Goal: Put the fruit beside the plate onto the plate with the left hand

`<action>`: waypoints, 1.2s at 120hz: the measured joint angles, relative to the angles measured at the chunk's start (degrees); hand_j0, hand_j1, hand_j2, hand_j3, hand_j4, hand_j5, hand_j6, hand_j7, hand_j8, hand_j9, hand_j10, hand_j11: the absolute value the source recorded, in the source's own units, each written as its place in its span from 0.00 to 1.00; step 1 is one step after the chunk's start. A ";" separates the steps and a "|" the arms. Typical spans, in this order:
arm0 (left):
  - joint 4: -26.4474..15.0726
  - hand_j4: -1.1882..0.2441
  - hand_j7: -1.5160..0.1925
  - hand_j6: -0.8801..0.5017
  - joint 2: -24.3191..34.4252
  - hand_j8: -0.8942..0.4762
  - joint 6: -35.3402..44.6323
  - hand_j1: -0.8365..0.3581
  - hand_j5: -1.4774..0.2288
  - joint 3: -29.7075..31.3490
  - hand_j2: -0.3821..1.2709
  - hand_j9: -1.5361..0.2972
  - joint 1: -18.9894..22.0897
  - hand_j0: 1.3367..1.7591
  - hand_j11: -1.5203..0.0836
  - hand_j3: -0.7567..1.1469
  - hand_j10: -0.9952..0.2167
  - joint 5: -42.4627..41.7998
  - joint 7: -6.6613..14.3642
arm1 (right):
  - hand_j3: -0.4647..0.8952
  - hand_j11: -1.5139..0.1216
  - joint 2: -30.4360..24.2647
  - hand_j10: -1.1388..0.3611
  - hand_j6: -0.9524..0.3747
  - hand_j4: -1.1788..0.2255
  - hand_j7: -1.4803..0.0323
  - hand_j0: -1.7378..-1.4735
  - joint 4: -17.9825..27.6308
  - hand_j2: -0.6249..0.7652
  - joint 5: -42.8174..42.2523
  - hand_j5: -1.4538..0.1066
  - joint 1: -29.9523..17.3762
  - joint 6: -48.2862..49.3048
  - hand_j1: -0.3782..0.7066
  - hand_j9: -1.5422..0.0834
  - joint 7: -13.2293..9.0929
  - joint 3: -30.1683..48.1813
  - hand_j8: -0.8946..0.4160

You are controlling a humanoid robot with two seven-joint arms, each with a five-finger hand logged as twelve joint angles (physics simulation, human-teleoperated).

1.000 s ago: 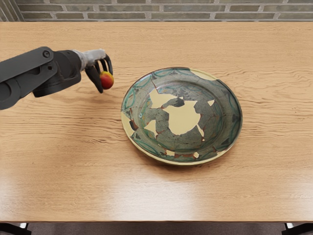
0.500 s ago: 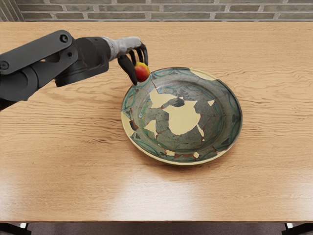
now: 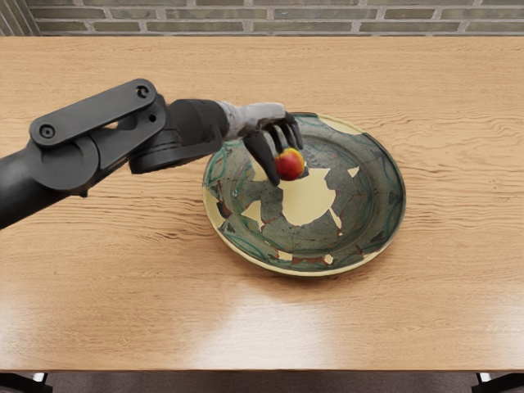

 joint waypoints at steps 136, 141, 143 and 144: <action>23.64 0.82 0.87 0.62 19.30 0.64 -0.28 0.97 0.85 -19.09 0.23 0.82 21.30 0.76 0.93 0.40 0.81 -32.43 -10.49 | 0.34 0.93 0.00 0.76 0.72 0.84 0.98 0.30 0.00 0.45 -0.01 0.93 0.00 0.00 0.03 0.95 0.00 0.00 0.68; 24.04 0.82 0.87 0.62 19.27 0.64 -0.28 0.97 0.85 -19.19 0.23 0.82 21.63 0.76 0.93 0.40 0.81 -32.94 -10.57 | 0.34 0.93 0.00 0.76 0.72 0.84 0.98 0.30 0.00 0.45 -0.01 0.93 0.00 0.00 0.03 0.95 0.00 0.00 0.68; 24.16 0.82 0.87 0.62 19.33 0.64 -0.28 0.97 0.85 -19.23 0.23 0.82 21.64 0.76 0.93 0.40 0.81 -33.10 -10.59 | 0.34 0.93 0.00 0.76 0.72 0.84 0.98 0.30 0.00 0.45 -0.01 0.93 0.00 0.00 0.03 0.95 0.00 0.00 0.68; 24.22 0.82 0.87 0.62 19.34 0.64 -0.28 0.97 0.85 -19.25 0.23 0.82 21.64 0.76 0.93 0.40 0.81 -33.16 -10.60 | 0.34 0.93 0.00 0.76 0.72 0.84 0.98 0.30 0.00 0.45 0.00 0.93 0.00 0.00 0.03 0.95 0.00 0.00 0.68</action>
